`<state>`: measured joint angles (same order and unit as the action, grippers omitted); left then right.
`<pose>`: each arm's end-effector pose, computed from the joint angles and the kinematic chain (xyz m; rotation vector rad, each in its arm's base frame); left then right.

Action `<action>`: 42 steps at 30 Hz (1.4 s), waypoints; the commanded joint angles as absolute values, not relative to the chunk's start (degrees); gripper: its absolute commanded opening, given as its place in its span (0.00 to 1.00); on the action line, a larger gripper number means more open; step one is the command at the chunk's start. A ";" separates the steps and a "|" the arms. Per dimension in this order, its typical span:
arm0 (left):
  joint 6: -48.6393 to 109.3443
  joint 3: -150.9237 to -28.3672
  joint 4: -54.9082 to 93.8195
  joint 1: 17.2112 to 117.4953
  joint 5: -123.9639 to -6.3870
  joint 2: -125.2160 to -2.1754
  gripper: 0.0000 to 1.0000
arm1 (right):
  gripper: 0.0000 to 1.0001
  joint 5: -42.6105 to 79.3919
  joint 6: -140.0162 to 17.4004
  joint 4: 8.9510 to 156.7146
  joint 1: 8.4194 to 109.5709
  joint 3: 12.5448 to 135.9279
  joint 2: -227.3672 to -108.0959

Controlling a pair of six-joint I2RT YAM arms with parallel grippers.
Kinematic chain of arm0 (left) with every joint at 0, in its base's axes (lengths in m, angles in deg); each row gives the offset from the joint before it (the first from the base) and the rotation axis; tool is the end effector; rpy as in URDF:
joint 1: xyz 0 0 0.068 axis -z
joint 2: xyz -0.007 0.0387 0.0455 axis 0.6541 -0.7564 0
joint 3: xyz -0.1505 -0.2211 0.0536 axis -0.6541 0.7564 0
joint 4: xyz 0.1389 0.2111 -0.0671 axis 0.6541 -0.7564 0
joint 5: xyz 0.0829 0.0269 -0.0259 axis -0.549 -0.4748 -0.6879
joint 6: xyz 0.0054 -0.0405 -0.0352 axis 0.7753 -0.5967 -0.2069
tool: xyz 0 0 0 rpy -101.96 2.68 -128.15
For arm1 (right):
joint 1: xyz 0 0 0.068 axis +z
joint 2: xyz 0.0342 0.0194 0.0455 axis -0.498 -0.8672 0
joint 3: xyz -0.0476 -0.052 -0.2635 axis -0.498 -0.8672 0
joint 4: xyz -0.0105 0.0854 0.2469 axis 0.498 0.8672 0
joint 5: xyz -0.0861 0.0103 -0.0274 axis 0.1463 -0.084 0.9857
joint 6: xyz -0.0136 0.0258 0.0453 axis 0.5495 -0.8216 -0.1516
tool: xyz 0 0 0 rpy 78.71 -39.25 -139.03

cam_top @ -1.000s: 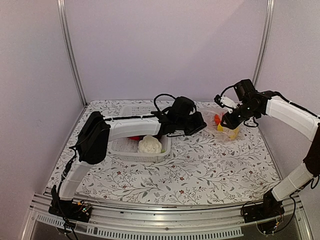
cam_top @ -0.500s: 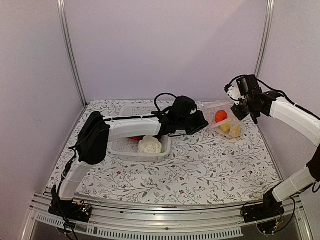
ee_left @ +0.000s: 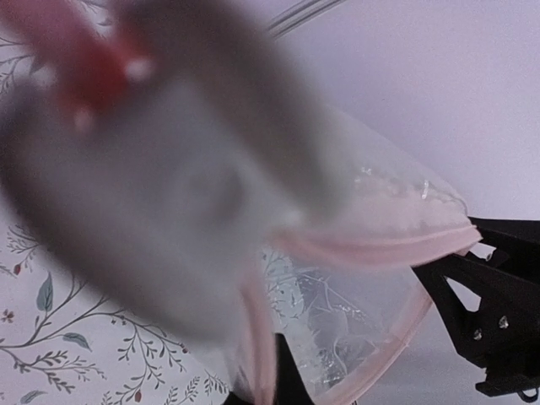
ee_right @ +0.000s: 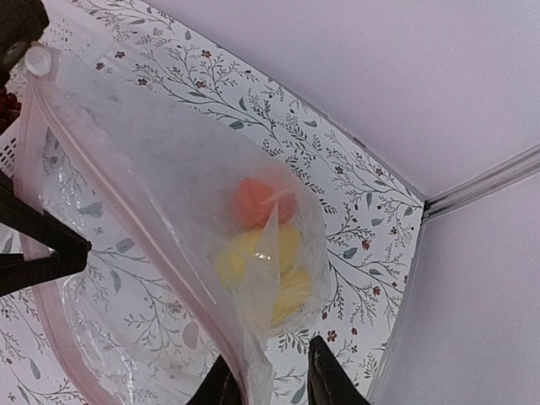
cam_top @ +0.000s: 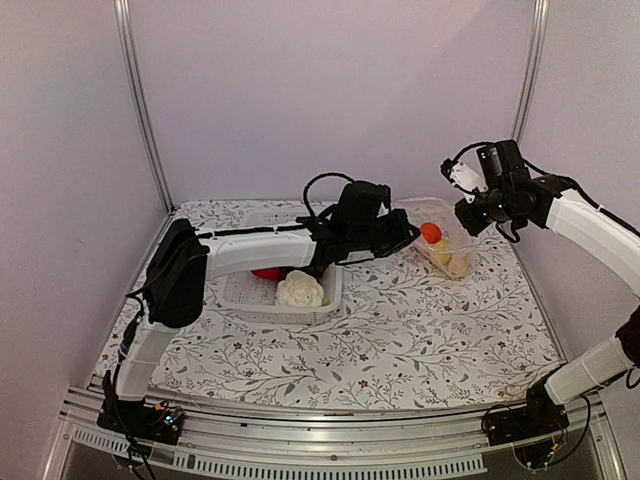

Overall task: Place the food in the zip-top bag and seal the zipper
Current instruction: Adjust the zipper food storage bag at the corner of the board, then pick up the fake vegetable from the bin.

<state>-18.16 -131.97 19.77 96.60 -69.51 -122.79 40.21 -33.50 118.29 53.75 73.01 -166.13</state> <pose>0.3133 -0.4645 0.2412 -0.0278 2.1518 -1.3735 0.2804 0.1146 0.3398 -0.7484 2.1485 -0.2564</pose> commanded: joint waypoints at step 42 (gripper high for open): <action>21.18 -95.62 -0.68 94.92 -95.54 -86.35 0.91 | 0.00 27.22 -32.85 112.17 37.55 93.26 -176.12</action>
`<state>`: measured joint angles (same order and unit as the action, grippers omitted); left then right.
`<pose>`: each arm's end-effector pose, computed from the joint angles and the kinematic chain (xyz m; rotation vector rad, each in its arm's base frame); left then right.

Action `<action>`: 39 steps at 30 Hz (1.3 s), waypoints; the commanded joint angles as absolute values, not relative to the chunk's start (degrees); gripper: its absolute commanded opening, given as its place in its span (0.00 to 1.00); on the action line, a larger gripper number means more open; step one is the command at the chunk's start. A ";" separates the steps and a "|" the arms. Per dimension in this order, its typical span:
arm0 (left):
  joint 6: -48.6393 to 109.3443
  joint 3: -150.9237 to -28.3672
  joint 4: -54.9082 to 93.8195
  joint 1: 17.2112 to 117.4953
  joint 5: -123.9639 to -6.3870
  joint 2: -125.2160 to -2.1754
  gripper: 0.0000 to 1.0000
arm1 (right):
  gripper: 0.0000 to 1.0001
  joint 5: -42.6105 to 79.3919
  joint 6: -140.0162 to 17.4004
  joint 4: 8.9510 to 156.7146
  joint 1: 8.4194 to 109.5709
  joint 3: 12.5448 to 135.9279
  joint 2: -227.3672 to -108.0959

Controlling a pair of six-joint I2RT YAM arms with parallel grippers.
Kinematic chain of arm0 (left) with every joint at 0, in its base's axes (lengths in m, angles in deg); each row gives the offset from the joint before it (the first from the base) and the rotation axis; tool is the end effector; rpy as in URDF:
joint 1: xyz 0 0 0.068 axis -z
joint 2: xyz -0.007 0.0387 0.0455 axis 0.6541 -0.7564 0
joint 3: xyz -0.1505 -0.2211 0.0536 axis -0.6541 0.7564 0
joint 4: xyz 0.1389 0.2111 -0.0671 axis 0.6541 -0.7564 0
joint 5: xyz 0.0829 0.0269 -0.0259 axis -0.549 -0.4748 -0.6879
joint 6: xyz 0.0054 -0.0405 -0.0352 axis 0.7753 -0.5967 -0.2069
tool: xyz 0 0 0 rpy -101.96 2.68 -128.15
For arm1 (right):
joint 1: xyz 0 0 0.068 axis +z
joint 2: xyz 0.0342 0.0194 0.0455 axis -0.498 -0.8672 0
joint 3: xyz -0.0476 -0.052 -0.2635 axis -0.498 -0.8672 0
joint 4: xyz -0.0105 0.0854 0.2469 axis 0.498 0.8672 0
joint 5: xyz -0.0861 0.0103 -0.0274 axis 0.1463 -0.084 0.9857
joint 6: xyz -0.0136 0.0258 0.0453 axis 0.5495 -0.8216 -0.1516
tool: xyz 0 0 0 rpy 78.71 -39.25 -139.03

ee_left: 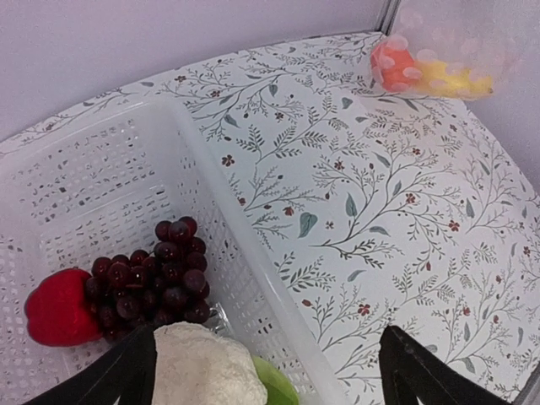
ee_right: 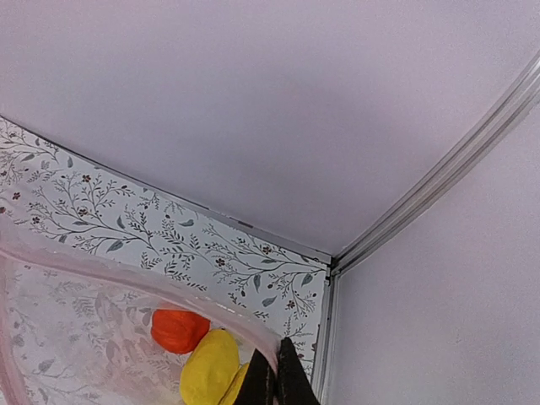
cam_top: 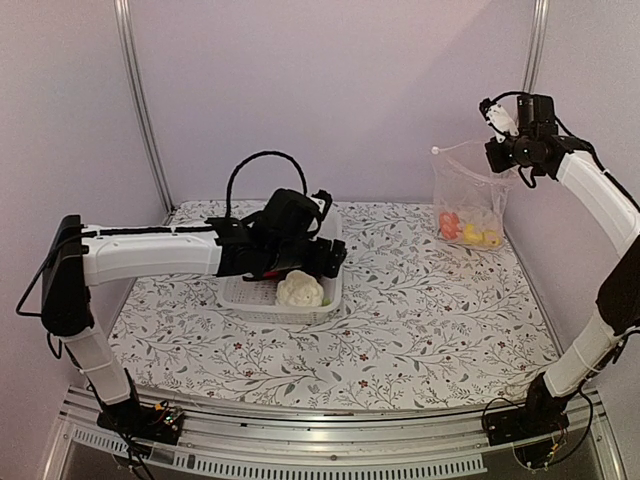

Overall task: Place the food in the zip-top bag and seal the zipper
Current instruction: Pick up the fake vegetable from the bin.

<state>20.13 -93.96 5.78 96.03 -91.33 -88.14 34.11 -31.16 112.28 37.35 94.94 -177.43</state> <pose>0.2387 -0.3241 0.2696 0.4529 2.1323 -0.4370 0.3585 0.0420 0.4156 -0.4451 1.9578 -0.3182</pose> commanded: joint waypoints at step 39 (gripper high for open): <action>20.48 -108.66 -32.73 79.20 -78.54 -92.66 0.96 | 0.00 7.05 -33.75 112.12 40.72 80.47 -172.56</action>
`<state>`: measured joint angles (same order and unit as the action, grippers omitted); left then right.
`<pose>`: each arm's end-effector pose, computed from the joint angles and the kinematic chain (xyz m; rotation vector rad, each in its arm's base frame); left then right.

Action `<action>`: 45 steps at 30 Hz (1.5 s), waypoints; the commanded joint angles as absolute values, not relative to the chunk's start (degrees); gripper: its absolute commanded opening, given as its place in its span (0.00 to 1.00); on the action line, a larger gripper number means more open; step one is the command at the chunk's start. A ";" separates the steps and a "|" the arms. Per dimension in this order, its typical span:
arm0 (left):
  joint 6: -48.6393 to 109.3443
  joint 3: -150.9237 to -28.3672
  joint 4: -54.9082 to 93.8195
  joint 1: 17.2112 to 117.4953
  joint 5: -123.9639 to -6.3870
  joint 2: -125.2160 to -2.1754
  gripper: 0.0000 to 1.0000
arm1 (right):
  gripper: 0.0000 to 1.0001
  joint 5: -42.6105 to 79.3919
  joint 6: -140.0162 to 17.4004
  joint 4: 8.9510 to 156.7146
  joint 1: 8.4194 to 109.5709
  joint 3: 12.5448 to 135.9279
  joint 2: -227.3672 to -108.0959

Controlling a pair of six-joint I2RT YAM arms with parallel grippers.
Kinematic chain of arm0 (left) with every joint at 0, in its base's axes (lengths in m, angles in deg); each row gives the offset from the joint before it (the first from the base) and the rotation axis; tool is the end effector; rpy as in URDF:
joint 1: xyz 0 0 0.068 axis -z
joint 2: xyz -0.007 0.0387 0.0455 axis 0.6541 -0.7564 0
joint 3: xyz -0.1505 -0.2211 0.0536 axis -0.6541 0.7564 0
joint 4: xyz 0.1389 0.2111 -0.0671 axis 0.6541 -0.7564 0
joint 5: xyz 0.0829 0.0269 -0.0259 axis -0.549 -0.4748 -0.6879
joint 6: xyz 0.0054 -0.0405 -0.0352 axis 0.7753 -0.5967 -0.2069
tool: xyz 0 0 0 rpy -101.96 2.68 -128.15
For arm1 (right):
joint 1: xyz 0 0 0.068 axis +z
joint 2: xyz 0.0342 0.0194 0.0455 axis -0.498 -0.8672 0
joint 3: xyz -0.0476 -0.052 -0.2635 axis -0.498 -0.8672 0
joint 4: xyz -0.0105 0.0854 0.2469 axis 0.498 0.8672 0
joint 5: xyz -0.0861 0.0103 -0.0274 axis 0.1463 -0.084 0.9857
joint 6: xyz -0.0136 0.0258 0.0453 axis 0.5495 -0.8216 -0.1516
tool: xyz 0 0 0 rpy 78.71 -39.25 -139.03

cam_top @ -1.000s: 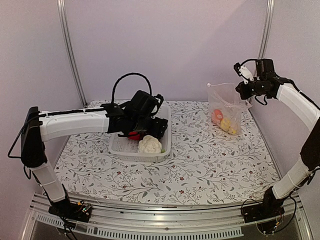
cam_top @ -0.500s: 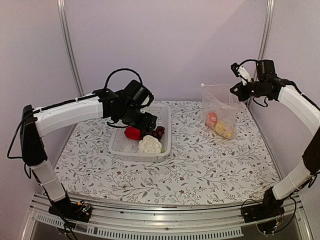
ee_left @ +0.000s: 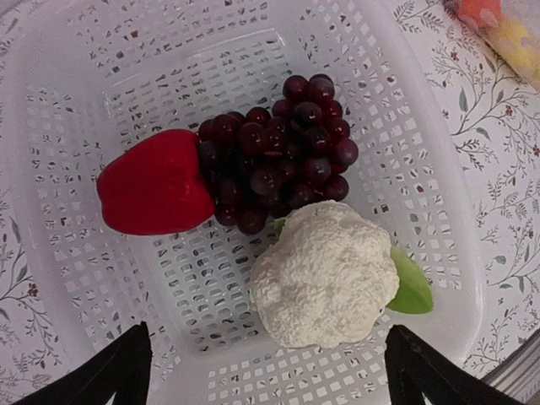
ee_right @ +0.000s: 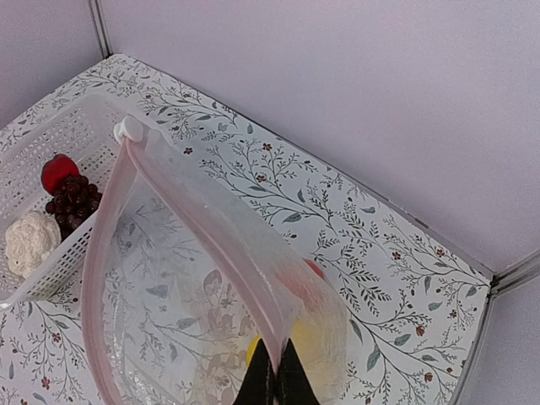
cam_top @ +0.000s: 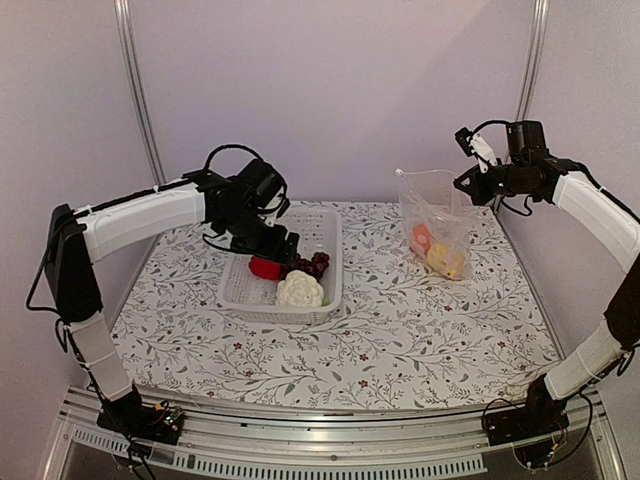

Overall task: Place the food in the zip-top bag and seal the zipper
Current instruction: Pick up the fake vegetable from the bin.

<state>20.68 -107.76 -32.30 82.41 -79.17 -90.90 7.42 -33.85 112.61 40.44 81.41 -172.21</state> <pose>0.2876 -0.2503 0.2807 0.4366 2.6278 -0.2324 0.3295 0.0730 0.3660 -0.7504 1.9879 0.2449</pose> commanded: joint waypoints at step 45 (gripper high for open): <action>66.56 -104.91 -22.44 75.85 -82.83 -95.68 0.92 | 0.00 6.23 -33.28 112.34 40.68 79.90 -171.63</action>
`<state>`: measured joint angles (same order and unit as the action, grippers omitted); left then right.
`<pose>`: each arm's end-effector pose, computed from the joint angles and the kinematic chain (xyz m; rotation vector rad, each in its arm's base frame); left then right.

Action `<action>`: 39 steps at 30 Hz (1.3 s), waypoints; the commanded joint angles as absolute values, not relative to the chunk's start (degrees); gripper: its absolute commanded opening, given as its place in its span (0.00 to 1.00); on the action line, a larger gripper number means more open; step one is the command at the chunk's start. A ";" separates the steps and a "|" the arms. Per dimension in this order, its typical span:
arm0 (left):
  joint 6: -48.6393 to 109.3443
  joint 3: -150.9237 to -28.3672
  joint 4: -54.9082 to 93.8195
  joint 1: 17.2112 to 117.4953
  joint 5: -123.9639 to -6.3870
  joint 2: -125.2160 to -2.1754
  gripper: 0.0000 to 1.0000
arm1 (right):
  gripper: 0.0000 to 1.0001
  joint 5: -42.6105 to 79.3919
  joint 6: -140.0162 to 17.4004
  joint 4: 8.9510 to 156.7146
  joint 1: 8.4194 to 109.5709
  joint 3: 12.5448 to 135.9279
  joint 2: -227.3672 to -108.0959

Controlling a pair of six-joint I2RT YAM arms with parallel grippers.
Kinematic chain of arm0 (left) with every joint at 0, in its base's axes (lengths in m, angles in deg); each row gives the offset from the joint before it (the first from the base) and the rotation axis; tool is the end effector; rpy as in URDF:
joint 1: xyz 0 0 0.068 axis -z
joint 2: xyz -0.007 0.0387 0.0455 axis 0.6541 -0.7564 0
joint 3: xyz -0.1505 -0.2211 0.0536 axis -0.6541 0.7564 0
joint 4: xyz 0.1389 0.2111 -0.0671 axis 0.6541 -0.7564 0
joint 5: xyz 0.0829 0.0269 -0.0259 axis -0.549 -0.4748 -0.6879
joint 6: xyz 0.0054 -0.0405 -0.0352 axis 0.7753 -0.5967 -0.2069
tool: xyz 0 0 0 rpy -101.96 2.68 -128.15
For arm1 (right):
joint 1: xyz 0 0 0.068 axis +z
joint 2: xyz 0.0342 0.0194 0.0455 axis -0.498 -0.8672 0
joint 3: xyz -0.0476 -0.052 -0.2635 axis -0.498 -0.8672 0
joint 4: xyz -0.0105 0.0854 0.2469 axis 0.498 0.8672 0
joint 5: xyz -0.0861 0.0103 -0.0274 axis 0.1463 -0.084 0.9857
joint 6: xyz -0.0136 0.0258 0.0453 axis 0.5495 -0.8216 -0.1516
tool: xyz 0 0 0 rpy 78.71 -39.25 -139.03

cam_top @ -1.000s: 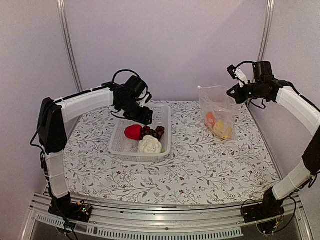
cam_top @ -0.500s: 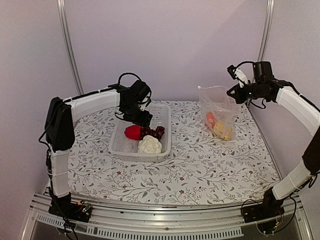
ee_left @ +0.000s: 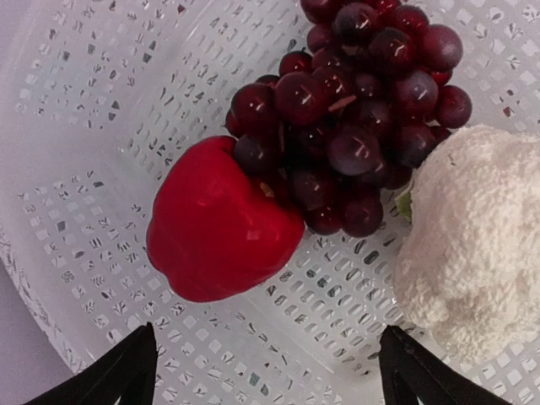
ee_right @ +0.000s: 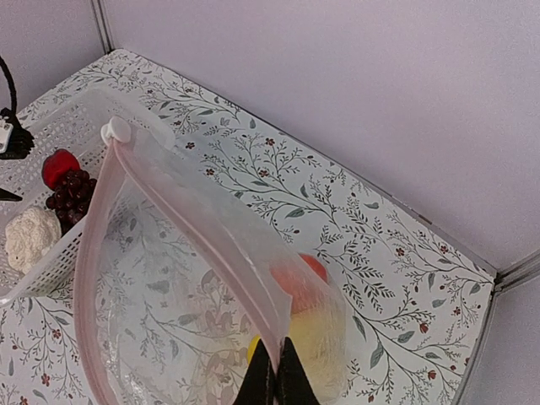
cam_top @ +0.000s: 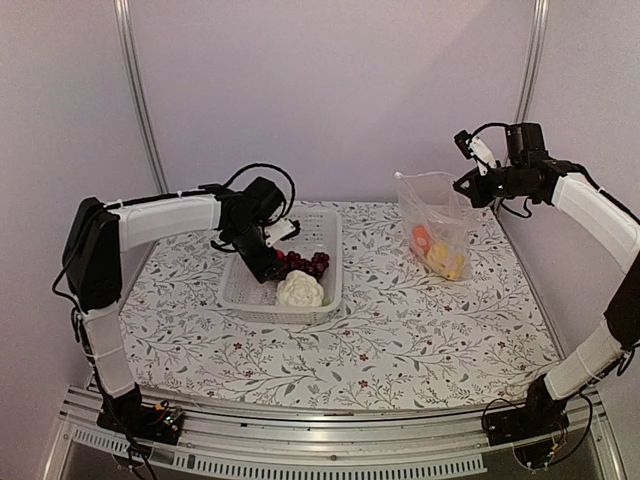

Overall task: Place the food in the zip-top bag and seal the zipper
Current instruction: Pick up the fake vegetable from the bin.

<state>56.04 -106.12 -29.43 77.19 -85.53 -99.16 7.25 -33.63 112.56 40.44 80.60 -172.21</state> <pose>0.3287 -0.2325 0.2213 1.1174 2.4986 0.1868 0.3293 0.0731 0.3613 -0.7574 1.9982 0.2489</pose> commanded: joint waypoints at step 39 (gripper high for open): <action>82.00 -114.39 -19.19 71.32 -86.03 -109.16 0.62 | 0.00 5.20 -33.12 113.05 40.72 80.08 -172.78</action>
<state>84.96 -114.60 -20.21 71.03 -82.34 -113.45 5.91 -33.48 112.61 40.44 80.60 -172.23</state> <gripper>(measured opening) 0.672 0.007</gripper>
